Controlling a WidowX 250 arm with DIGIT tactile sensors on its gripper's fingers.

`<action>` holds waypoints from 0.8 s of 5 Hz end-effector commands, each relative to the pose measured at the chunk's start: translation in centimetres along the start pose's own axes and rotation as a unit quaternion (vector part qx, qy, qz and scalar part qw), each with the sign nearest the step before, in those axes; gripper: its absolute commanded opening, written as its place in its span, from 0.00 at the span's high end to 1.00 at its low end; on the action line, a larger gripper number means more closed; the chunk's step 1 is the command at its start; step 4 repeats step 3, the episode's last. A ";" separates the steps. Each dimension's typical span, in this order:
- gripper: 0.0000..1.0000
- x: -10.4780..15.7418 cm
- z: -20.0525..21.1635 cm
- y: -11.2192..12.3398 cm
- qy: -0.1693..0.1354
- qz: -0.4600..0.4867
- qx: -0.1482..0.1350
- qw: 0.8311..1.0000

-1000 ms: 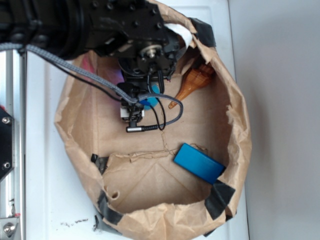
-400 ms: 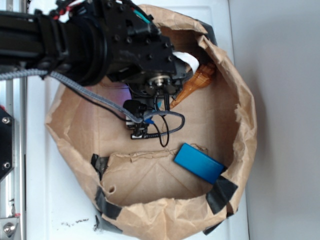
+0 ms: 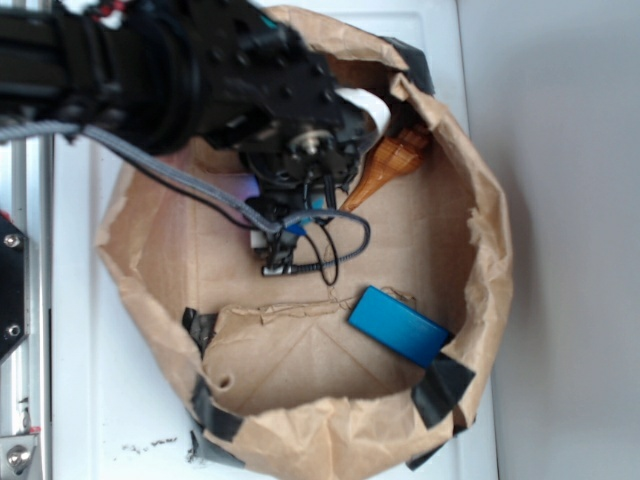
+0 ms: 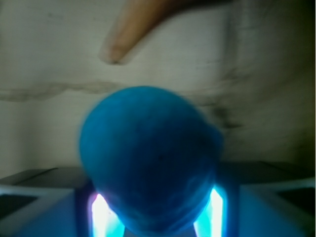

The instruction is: Grab the blue ball.

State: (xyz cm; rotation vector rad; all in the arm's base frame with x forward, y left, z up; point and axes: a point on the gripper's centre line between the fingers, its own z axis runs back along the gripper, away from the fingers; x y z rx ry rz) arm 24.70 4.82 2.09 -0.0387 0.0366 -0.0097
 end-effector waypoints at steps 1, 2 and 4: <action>1.00 -3.6 9.8 1.1 -0.098 0.024 -0.059 0.993; 1.00 -3.3 11.3 1.6 -0.104 0.034 -0.070 0.992; 1.00 -2.9 11.0 1.6 -0.094 0.037 -0.062 0.993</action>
